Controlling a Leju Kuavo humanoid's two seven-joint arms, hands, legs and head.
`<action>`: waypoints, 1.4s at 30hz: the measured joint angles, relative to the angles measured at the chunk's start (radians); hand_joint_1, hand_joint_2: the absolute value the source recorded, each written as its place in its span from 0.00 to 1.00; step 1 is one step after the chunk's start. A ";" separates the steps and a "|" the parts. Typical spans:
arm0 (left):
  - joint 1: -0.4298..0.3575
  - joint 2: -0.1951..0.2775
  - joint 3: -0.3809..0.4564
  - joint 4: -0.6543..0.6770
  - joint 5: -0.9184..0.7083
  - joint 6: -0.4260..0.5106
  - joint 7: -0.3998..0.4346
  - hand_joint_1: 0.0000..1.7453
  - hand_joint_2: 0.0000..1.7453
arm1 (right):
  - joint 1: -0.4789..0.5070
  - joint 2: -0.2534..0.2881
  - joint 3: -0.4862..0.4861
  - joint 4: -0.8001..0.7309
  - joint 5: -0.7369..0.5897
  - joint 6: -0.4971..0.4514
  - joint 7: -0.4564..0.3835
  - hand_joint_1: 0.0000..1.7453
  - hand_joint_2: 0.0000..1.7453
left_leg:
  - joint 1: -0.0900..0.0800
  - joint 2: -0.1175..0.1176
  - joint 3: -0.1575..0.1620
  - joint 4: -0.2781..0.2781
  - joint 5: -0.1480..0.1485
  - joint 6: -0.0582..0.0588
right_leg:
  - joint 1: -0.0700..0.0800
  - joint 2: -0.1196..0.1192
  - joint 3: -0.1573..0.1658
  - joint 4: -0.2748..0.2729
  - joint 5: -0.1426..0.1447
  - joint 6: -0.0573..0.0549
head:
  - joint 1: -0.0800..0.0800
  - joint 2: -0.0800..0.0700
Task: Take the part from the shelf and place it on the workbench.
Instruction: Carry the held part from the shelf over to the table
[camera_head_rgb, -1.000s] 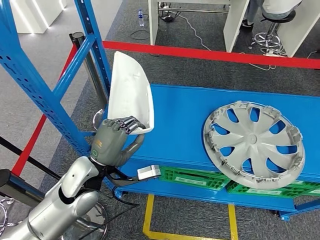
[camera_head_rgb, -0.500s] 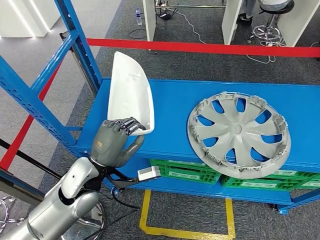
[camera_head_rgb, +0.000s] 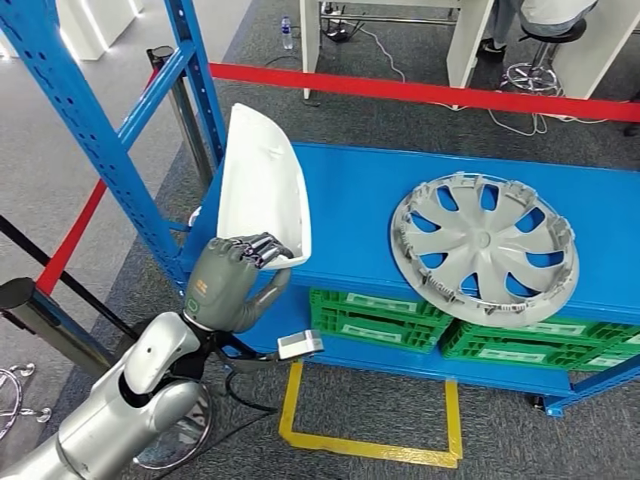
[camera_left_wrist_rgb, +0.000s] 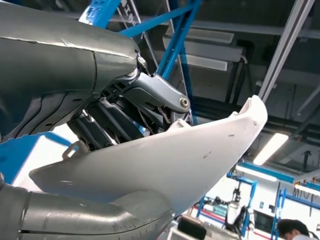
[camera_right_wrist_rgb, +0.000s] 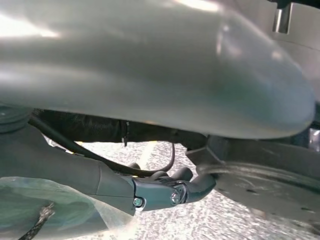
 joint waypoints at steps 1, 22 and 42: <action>0.002 0.000 -0.001 0.000 0.000 -0.001 0.000 1.00 1.00 | 0.000 0.000 0.000 0.000 0.000 -0.001 0.000 0.00 0.00 | 0.000 0.000 -0.016 0.001 0.011 -0.001 | -0.001 0.000 -0.005 0.054 -0.020 0.003 | 0.000 0.000; 0.057 0.058 0.049 -0.004 0.014 0.007 -0.002 1.00 1.00 | -0.032 0.076 0.000 0.038 0.000 -0.055 0.048 0.00 0.00 | 0.025 -0.006 0.045 0.075 -0.050 -0.062 | 0.001 -0.004 0.090 -0.211 0.157 -0.043 | -0.007 0.000; 0.125 0.093 0.116 -0.017 0.010 0.014 -0.006 1.00 1.00 | -0.041 0.117 0.000 0.104 0.004 -0.056 0.091 0.00 0.00 | 0.006 -0.003 -0.103 0.019 0.079 -0.046 | 0.013 0.006 0.247 -0.243 0.037 -0.050 | -0.003 0.000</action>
